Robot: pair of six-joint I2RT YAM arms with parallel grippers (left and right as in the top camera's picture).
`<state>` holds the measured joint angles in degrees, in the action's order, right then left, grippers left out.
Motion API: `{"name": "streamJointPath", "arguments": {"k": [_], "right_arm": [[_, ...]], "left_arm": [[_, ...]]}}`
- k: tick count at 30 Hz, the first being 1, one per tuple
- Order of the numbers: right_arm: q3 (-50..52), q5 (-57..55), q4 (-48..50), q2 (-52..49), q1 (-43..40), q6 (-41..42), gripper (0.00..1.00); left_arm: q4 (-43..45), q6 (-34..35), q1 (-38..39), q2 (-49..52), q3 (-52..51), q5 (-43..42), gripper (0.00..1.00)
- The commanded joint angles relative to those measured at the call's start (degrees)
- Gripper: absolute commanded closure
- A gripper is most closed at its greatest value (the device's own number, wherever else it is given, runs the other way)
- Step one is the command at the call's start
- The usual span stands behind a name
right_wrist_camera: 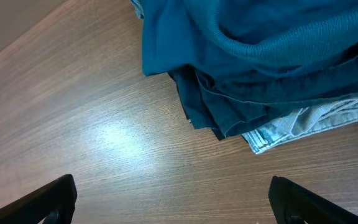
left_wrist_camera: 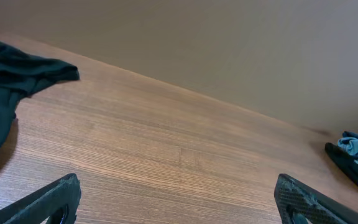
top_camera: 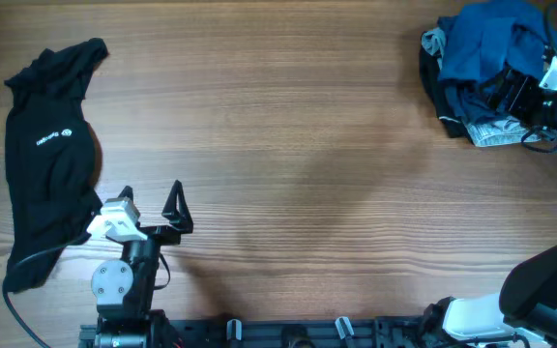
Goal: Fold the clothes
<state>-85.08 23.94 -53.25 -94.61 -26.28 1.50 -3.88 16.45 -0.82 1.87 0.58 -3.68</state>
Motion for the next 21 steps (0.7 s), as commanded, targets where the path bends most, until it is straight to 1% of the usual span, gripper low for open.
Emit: {"name": "streamJointPath", "arguments": {"k": [1,4,6,8,10,11,12,13,14,15,17,18,20,21], "right_arm": [[0.02,0.00,0.13,-0.55,0.17,0.15,0.00],[0.02,-0.42,0.13,0.98,0.17,0.15,0.00],[0.20,-0.44,0.11,7.61,2.25,0.15,0.00],[0.26,-0.44,0.13,16.41,7.85,0.13,0.00],[0.31,-9.35,2.03,25.62,17.51,-3.19,0.00],[0.37,-11.61,1.86,28.74,20.76,-4.70,0.00],[0.76,-12.48,2.67,31.41,22.82,-5.27,0.00],[2.51,-12.59,5.70,34.69,24.13,-5.64,0.00],[6.86,-12.31,12.22,39.71,24.85,-5.18,0.00],[14.14,-12.15,20.96,45.94,24.94,-2.29,0.00],[24.76,-12.17,29.99,54.42,24.94,0.44,0.00],[33.59,-12.15,35.87,60.85,24.94,0.66,0.00],[43.82,-12.20,41.51,67.56,24.94,1.49,0.00],[50.77,-12.15,44.74,71.95,24.94,4.44,0.00]], "left_arm": [[-0.42,0.33,-0.31,-0.31,-0.24,0.98,0.00],[-0.42,0.33,-0.31,-0.31,-0.24,0.98,0.00],[-0.42,0.33,-0.31,-0.31,-0.24,0.98,0.00],[-0.42,0.33,-0.31,-0.31,-0.24,0.98,0.00],[-0.42,0.33,-0.31,-0.31,-0.26,0.98,0.00],[-0.42,0.33,-0.31,-0.31,-0.24,0.98,0.00],[-0.42,0.33,-0.31,-0.31,-0.24,0.98,0.00],[-0.42,0.33,-0.31,-0.31,-0.24,0.98,0.00],[-0.42,0.33,-0.31,-0.31,-0.26,0.98,0.00],[-0.42,0.33,-0.31,-0.31,-0.26,0.98,0.00],[-0.42,0.33,-0.31,-0.31,-0.24,0.98,0.00],[-0.42,0.33,-0.31,-0.31,-0.26,0.98,0.00],[-0.44,0.33,-0.31,-0.31,-0.26,0.98,0.00],[-0.42,0.33,-0.31,-0.31,-0.24,0.98,0.00]]}}
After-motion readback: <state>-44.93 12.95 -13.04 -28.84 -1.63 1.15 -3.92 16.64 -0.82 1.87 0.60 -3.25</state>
